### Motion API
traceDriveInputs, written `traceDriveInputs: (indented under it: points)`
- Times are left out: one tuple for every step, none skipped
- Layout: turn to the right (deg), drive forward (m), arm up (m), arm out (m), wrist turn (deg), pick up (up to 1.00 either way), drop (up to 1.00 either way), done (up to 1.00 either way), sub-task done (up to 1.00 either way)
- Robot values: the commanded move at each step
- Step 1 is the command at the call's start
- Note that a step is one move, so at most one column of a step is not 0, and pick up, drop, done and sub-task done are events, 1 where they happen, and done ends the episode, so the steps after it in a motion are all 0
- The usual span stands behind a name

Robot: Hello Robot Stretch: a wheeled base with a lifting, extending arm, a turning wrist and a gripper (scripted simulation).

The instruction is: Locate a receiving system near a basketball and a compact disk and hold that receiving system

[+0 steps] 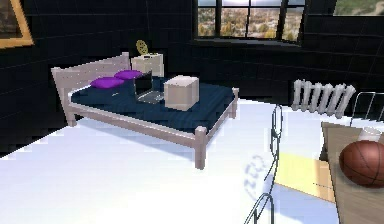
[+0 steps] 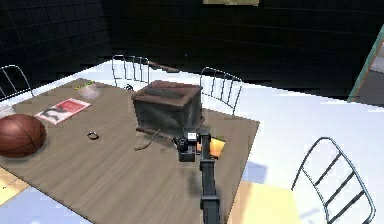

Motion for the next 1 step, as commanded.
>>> traceDriveInputs:
  points:
    - [0.0,0.0,0.0,0.0,0.0,0.0,0.0,1.0,0.0]
